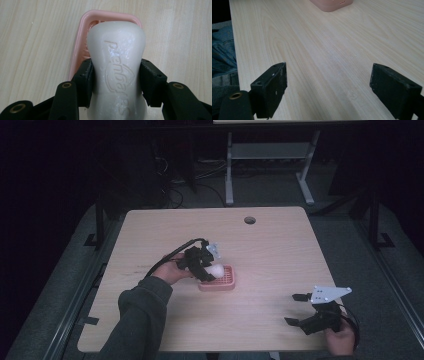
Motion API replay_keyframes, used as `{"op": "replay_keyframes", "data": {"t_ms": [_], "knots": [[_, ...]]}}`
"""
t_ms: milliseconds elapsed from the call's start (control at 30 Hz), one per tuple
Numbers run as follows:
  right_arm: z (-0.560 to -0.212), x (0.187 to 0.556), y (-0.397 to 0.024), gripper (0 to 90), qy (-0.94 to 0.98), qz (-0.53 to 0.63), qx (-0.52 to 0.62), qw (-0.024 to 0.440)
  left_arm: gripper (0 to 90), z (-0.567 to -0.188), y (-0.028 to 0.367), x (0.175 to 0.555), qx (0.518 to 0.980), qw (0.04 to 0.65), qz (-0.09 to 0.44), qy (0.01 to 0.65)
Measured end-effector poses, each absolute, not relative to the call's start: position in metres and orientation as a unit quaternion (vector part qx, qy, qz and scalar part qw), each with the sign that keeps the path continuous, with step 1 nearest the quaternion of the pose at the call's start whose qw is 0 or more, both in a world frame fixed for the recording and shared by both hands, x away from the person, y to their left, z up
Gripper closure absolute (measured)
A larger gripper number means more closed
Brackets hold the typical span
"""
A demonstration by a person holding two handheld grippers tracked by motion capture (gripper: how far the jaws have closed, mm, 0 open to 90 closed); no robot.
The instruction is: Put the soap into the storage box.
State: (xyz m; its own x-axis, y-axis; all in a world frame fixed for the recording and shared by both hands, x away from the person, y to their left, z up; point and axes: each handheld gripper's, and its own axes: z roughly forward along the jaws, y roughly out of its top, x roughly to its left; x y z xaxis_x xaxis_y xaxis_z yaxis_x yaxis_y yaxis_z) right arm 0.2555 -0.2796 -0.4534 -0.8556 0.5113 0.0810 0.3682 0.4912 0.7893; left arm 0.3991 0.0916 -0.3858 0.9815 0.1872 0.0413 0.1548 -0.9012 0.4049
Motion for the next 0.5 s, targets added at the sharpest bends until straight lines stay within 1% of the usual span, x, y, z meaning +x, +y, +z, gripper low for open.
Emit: {"op": "replay_keyframes", "data": {"t_ms": [500], "knots": [[-0.454,0.256,-0.28,14.0,0.859,0.435,0.256,0.082,49.3,-0.399,0.083,0.409,0.975,0.197,0.036,0.093]]}}
